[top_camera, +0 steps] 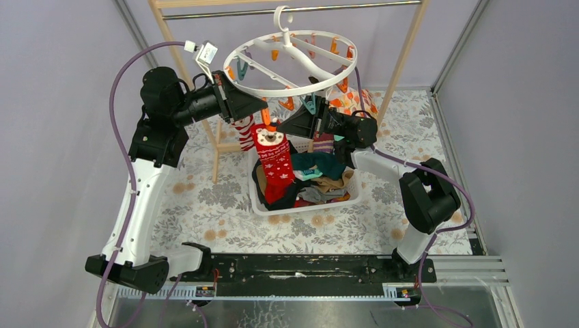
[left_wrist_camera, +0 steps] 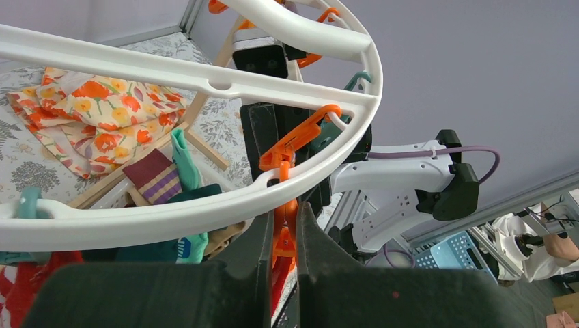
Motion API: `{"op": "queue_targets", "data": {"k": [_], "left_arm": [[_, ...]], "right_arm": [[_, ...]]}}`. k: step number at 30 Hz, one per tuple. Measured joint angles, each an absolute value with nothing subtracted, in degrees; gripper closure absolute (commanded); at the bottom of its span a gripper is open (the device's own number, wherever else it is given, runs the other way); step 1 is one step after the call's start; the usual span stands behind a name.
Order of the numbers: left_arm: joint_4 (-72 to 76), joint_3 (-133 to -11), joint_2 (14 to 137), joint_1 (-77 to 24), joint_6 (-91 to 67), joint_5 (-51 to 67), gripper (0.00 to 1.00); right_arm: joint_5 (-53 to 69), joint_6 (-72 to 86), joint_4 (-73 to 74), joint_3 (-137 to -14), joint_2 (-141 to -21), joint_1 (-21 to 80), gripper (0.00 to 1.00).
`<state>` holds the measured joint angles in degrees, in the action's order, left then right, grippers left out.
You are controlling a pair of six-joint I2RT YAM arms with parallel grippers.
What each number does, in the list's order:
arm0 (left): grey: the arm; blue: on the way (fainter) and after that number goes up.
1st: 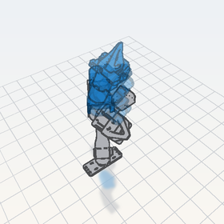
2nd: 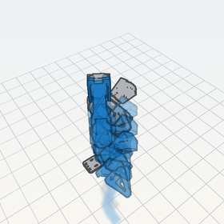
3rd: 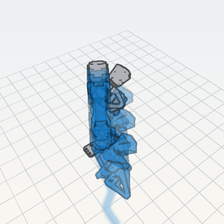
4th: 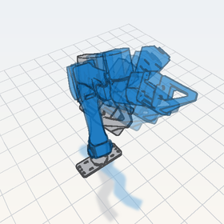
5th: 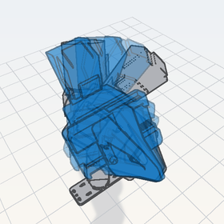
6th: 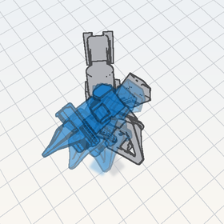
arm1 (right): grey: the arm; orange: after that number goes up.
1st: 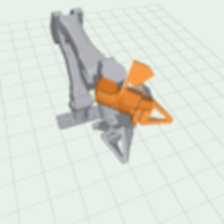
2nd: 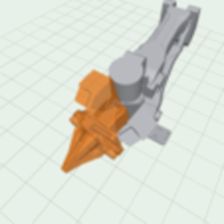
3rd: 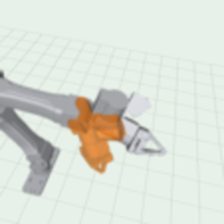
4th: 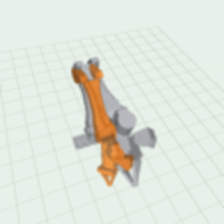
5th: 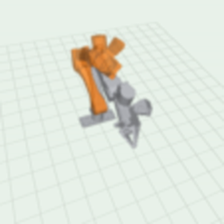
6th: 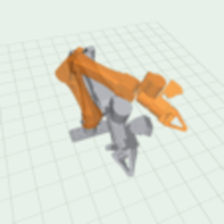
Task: Clip the socks to the hanger
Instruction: Clamp the sock onto the hanger.
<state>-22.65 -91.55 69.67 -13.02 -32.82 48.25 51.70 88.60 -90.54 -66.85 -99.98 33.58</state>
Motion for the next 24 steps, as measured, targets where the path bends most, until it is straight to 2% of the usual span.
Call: {"op": "queue_targets", "data": {"k": [24], "left_arm": [[-22.1,-90.8,69.9,-13.0,-33.9,49.0,1.0]], "right_arm": [[46.5,85.6,-90.7,-67.3,-100.0,33.5,1.0]]}}
